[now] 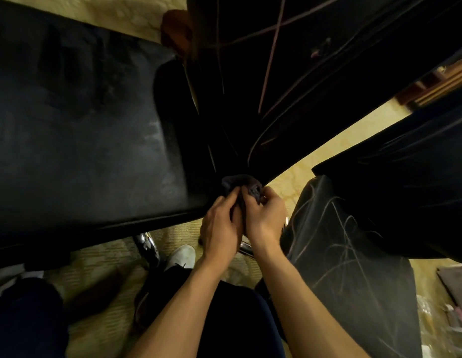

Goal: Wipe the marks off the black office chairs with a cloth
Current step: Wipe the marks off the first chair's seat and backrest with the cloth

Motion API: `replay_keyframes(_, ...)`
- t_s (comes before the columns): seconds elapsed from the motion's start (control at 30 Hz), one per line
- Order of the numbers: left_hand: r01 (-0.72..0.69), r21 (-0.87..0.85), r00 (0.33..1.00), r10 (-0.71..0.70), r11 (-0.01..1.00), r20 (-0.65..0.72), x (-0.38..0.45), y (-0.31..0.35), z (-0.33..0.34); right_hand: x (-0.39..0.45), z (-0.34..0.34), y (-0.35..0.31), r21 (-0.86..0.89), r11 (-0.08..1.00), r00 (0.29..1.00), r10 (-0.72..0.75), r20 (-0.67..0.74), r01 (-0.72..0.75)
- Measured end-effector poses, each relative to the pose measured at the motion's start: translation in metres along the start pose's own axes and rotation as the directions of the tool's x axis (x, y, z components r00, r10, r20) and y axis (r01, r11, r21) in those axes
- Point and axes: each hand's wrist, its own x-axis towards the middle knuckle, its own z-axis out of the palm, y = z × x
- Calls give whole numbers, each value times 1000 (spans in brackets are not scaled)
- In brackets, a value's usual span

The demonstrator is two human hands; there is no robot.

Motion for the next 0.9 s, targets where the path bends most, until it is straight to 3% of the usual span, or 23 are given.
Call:
replay_keyframes(0.13,52,93,997,-57,994,49,1,-4,-1,7,9,10,-104,994,998,33,50,-28)
replay_keyframes(0.27,84,89,995,-88,992,39,5,0,1,5,4,8,-94,995,994,54,94,-45)
replay_keyframes(0.33,15,45,1000,-15,999,-5,4,13,-1,6,-8,-2,-74,997,998,-33,51,37)
replay_keyframes(0.43,-177,41,978,180,983,-102,0,47,-1,7,-39,-32,-22,978,971,-207,-120,206)
replay_keyframes(0.5,-213,42,967,216,976,-134,-2,69,3,11,-55,-46,-8,962,946,-271,-178,274)
replay_keyframes(0.6,-75,-27,994,73,997,-76,0,82,9,16,-63,-48,-12,978,978,-206,36,206)
replay_keyframes(0.67,-56,125,995,65,991,-70,-2,82,1,17,-68,-46,-38,986,976,-157,148,164)
replay_keyframes(0.77,-162,175,961,195,971,-195,-10,94,-24,18,-77,-52,-26,976,974,-214,69,216)
replay_keyframes(0.9,-322,92,871,332,942,-362,-9,142,-43,16,-87,-74,189,934,953,-301,-44,303)
